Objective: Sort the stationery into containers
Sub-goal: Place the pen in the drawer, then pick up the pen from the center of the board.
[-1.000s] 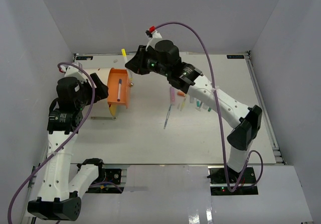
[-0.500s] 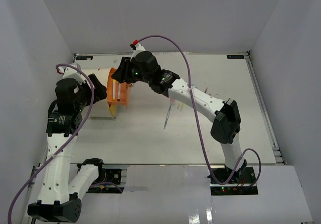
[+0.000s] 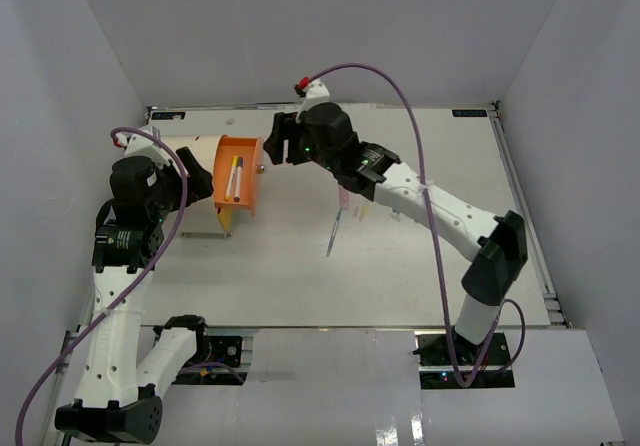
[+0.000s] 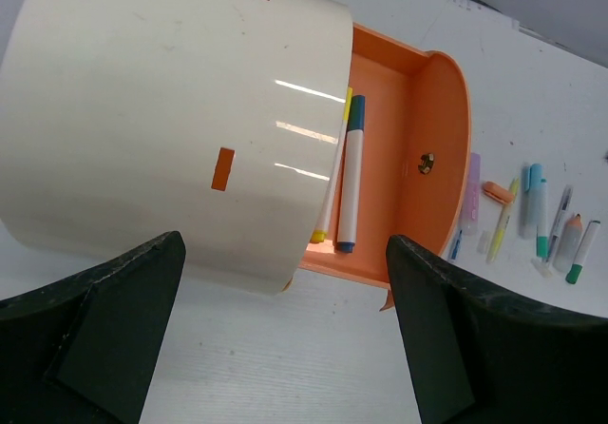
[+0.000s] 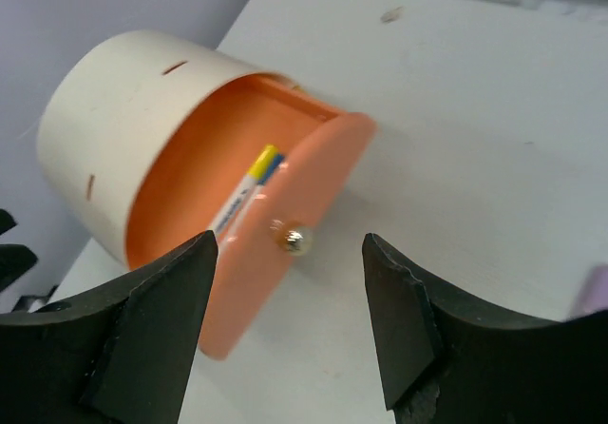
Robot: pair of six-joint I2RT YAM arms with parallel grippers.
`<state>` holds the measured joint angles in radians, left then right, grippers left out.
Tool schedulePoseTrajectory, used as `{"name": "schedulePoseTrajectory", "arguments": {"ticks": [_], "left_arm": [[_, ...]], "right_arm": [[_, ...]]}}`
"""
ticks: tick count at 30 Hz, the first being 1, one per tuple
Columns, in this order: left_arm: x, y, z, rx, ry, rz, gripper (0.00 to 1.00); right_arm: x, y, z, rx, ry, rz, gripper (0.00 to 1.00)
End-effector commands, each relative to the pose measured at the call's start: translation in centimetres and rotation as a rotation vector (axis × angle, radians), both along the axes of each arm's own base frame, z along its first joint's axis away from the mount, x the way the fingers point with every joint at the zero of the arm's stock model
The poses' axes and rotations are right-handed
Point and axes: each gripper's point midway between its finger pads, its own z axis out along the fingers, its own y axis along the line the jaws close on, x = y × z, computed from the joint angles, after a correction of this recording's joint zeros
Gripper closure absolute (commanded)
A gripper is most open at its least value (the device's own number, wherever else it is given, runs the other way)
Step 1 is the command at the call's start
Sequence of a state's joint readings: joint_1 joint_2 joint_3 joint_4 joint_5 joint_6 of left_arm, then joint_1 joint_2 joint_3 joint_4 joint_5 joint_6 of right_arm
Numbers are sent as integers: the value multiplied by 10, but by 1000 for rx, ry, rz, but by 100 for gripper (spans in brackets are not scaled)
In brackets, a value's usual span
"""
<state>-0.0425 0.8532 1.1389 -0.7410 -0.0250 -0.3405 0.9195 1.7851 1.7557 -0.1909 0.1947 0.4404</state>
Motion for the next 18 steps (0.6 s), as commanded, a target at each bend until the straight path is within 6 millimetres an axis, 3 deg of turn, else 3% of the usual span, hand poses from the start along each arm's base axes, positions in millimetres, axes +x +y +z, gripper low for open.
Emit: {"name": "schedulePoseTrajectory", "arguments": {"ticks": [1,2,4,5,6,7,10,11,14,18], "left_arm": [[-5,-2,11,-3,-30,-8,2],[-4,-2,11,-3,-30,-11,2],[-4,-3,10,-7,-29,-17,2],[-4,-3,10,-7,-27,-16,2],[-4,-4,10,-9,-27,-21,2],[-4,-5,10,-10,-27,-24,2],[-4,-5,9,-10,-25,-27,2],[-4,-5,9,-12,-24,-26,2],[-3,-6,5,-14,-15,-26,2],[-3,-7,5,-11,-13,-31,2]], "right_arm": [[24,-96,17,-114,-115,-214,31],[36,-124,7,-149,-104,-271,32],[37,-163,-7,-182,-66,-321,32],[45,-195,-39,-237,-11,-379,33],[42,-214,-43,-243,-3,-410,33],[45,-247,-75,-293,55,-471,34],[43,-290,-106,-319,129,-546,35],[42,-313,-126,-340,176,-590,36],[43,-347,-152,-335,259,-662,39],[49,-373,-189,-345,370,-728,44]]}}
